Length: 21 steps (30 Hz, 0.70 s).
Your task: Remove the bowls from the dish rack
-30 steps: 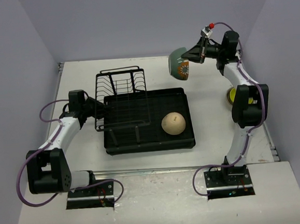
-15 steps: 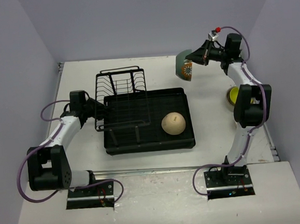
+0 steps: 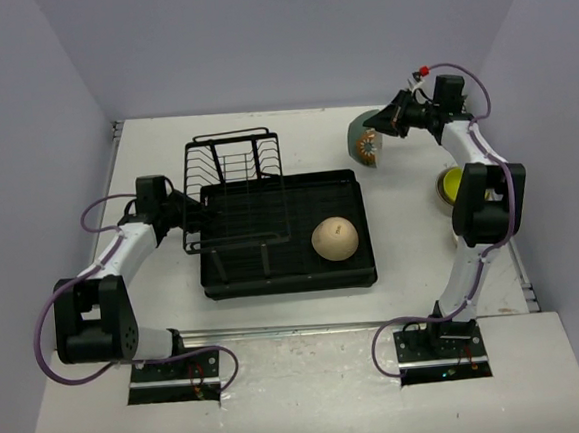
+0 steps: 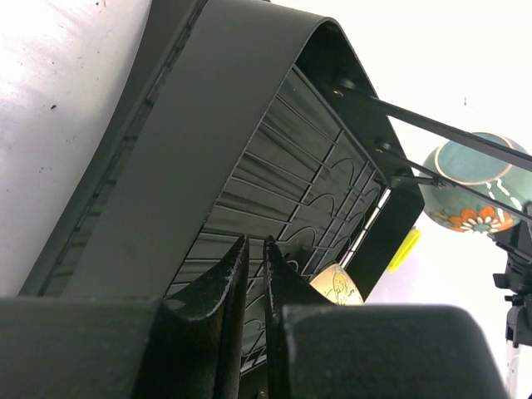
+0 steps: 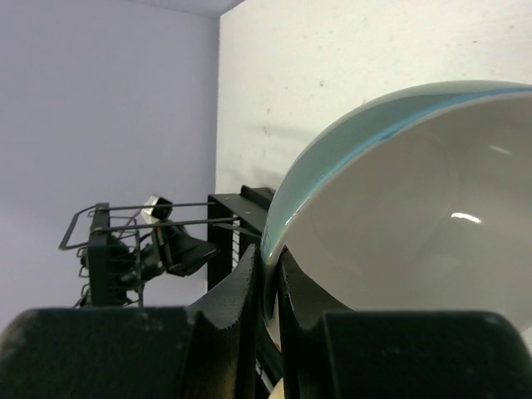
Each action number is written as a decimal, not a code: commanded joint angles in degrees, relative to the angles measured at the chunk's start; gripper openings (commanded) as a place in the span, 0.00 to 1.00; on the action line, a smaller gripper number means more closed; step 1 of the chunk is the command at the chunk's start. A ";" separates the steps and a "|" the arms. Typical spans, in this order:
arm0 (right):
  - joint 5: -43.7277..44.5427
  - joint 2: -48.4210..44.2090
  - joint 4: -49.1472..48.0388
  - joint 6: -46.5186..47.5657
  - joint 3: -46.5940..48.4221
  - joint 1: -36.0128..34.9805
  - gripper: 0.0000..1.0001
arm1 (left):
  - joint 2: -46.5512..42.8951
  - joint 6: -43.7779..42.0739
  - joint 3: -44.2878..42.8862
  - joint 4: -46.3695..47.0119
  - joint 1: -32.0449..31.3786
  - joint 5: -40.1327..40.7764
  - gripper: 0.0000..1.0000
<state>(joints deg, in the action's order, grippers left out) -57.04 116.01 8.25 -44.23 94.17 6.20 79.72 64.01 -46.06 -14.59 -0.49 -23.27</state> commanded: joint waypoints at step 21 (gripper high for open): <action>22.74 -0.69 24.24 16.18 15.06 0.66 0.00 | -0.01 -1.25 0.10 1.58 0.40 -1.61 0.13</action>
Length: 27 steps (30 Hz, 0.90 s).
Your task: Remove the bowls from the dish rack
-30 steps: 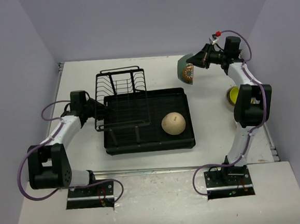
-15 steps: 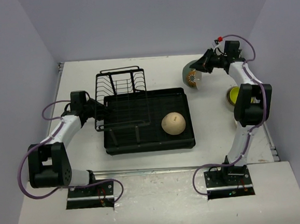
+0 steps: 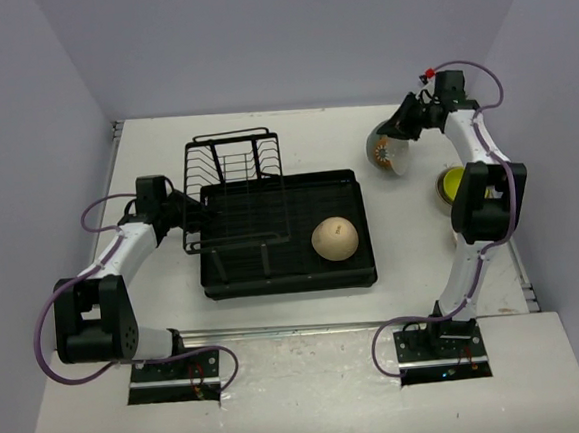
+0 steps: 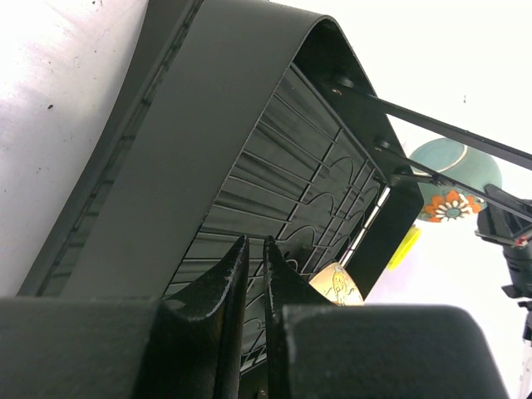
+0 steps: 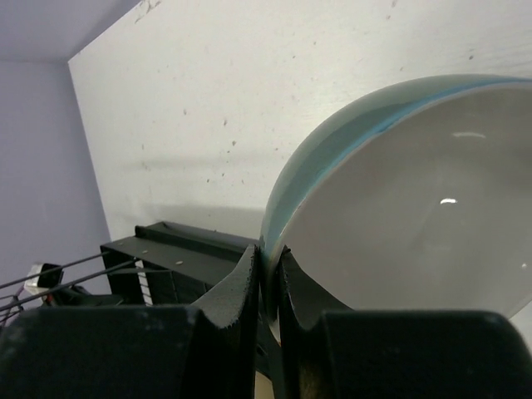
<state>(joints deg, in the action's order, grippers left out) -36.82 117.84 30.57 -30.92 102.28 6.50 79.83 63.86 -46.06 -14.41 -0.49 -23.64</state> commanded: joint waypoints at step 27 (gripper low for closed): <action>32.49 -4.90 9.33 11.05 4.77 0.27 0.00 | -0.20 -1.63 -0.08 0.97 0.40 -1.50 0.13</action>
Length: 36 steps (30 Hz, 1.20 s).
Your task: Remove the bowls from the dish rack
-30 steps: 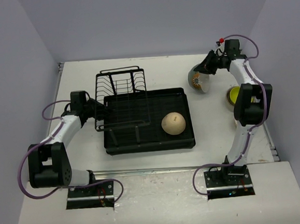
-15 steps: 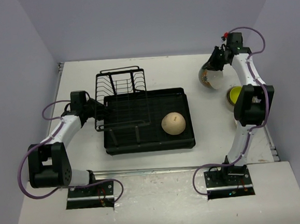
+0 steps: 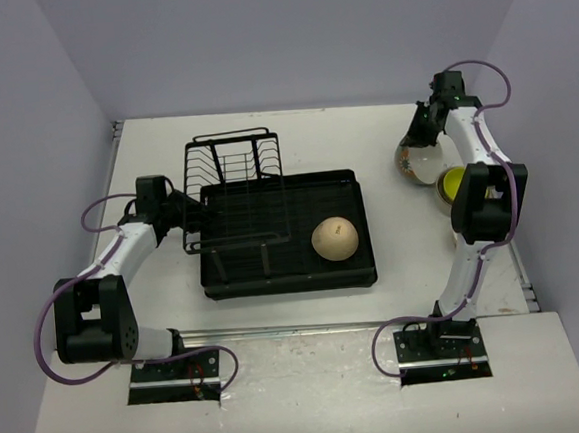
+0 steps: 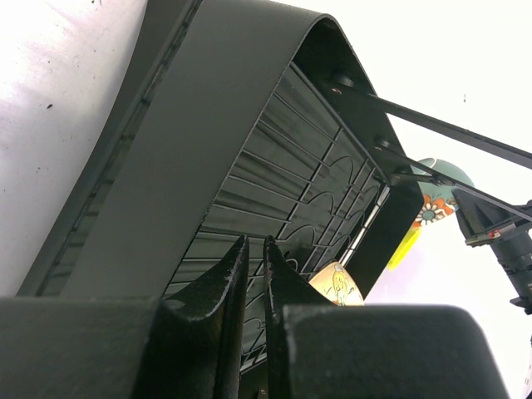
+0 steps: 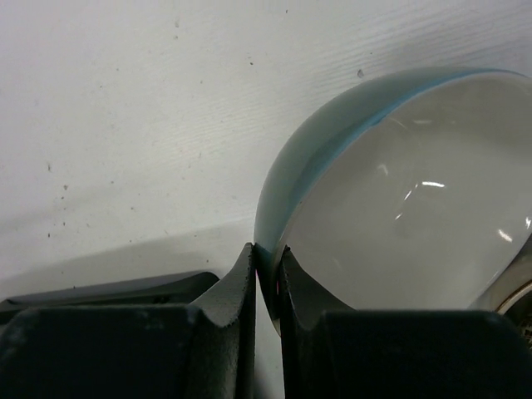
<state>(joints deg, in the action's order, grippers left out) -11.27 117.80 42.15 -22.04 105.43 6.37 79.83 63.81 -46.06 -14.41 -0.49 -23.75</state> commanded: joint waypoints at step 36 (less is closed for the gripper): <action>28.05 15.62 6.72 4.90 22.63 -3.47 0.00 | -0.38 -2.37 0.62 -1.14 0.40 -1.48 0.13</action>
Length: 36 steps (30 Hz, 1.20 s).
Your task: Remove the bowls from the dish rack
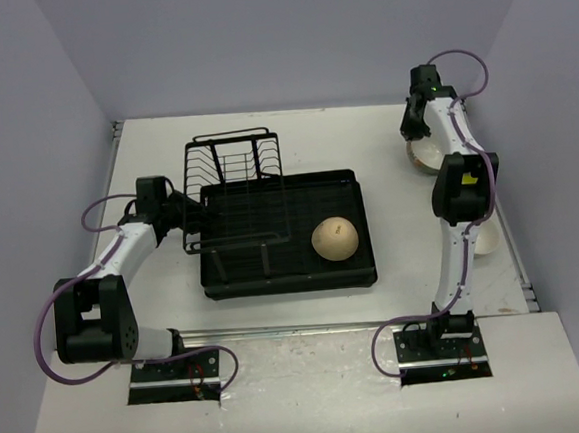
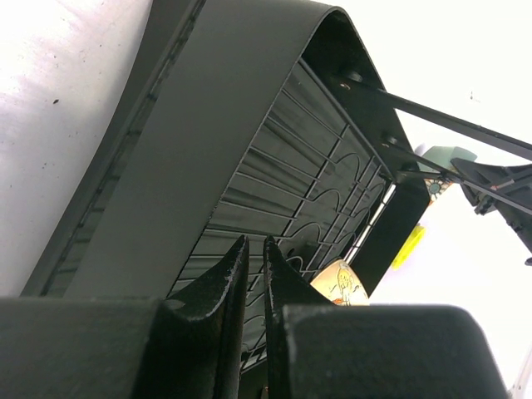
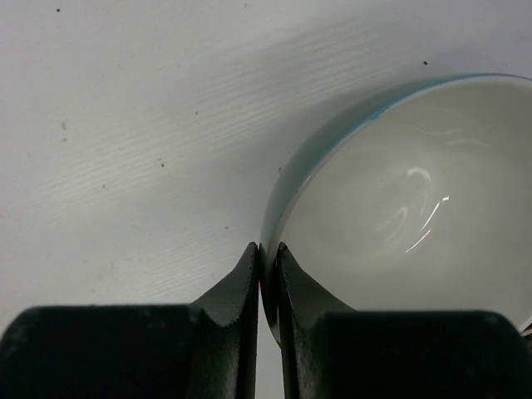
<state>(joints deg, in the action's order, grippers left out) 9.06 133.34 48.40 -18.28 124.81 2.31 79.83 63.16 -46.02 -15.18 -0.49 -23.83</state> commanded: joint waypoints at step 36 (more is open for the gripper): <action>9.58 9.48 3.10 2.20 12.30 4.29 0.05 | -0.82 -1.37 1.28 -0.82 0.40 -2.80 0.13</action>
<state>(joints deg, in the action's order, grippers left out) 18.33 142.26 49.39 -16.40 134.37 5.65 80.88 61.91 -45.84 -16.38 -0.49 -25.12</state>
